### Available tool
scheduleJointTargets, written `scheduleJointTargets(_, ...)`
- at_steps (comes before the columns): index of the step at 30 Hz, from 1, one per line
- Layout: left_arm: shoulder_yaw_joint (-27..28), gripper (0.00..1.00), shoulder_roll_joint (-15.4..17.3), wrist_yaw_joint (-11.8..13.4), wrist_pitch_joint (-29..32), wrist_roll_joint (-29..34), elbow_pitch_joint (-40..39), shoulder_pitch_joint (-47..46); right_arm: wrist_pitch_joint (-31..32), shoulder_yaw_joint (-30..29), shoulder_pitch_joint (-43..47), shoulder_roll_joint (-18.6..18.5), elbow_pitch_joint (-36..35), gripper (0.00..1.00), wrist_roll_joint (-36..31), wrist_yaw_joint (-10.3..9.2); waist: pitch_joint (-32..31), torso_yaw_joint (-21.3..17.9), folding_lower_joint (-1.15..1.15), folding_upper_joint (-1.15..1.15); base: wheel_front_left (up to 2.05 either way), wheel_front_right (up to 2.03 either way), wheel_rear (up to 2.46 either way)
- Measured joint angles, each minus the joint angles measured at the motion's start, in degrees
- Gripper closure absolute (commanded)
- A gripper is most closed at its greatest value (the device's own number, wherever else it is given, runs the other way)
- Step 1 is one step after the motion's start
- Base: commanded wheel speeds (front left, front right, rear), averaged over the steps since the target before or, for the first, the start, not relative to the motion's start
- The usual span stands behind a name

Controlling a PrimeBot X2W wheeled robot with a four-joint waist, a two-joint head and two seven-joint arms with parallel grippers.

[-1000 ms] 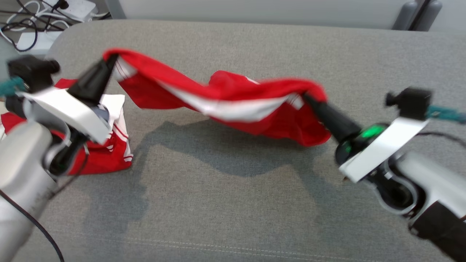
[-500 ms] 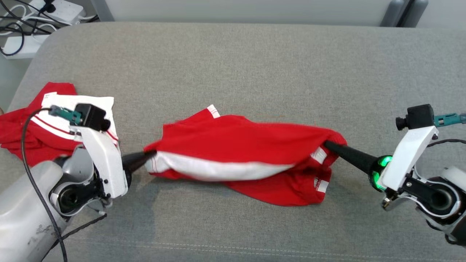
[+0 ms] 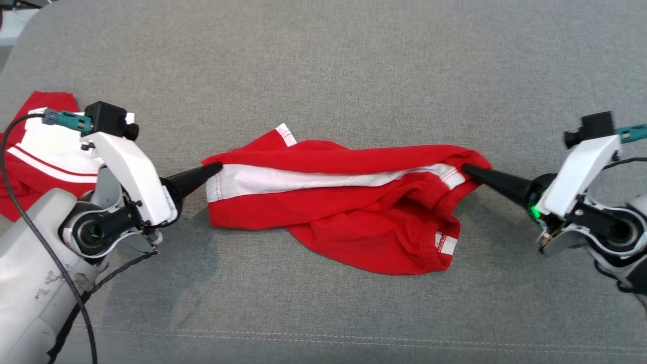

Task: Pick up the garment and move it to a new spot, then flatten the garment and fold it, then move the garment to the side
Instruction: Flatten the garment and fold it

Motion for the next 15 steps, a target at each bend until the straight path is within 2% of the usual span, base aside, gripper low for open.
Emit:
scheduleJointTargets(3, 0.03, 1.00, -1.53, 0.00, -0.21, -1.11, 0.09, 0.12, 1.88, 0.97, 0.23, 2.16, 0.85, 1.00, 0.04, 0.00, 1.06, -0.26, 0.00, 0.00, 0.00, 0.00, 0.00)
scheduleJointTargets(4, 0.11, 1.00, -1.82, 0.00, -0.47, -1.22, 0.05, 0.16, 2.07, 1.42, 0.26, 2.48, 1.43, 0.80, -0.62, 0.00, 1.41, -0.35, 0.00, 0.00, 0.00, 0.00, 0.00)
scheduleJointTargets(5, 0.27, 1.00, -2.09, 0.00, -1.13, -1.22, -0.01, 0.24, 2.07, 1.66, 0.43, 2.66, 1.93, 0.53, -1.24, 0.00, 1.73, -0.44, 0.00, 0.00, 0.00, 0.00, 0.00)
scheduleJointTargets(6, 0.62, 1.00, -2.38, 0.00, -2.32, -1.18, -0.09, 0.29, 2.01, 1.65, 0.66, 2.81, 2.19, 0.00, -1.70, 0.00, 2.04, -0.53, 0.00, 0.00, 0.00, 0.00, 0.00)
scheduleJointTargets(7, 1.31, 0.75, -2.74, 0.00, -4.97, -0.48, -0.34, 0.30, 1.78, 1.14, 0.77, 3.18, 2.31, 0.00, -2.11, 0.00, 2.52, -0.70, 0.00, 0.00, 0.00, 0.00, 0.00)
scheduleJointTargets(8, 1.46, 0.00, -2.72, 0.00, -6.16, 0.46, -0.40, 0.30, 1.20, 0.54, 0.76, 3.39, 2.27, 0.00, -2.43, 0.00, 2.71, -0.79, 0.00, 0.00, 0.00, 0.00, 0.00)
scheduleJointTargets(15, 2.05, 0.00, -2.59, 0.00, -11.31, 1.89, -1.98, 0.46, -1.20, -4.98, 2.72, 4.08, 0.91, 0.00, -1.99, 0.00, 2.51, -1.26, 0.00, 0.00, 0.00, 0.00, 0.00)
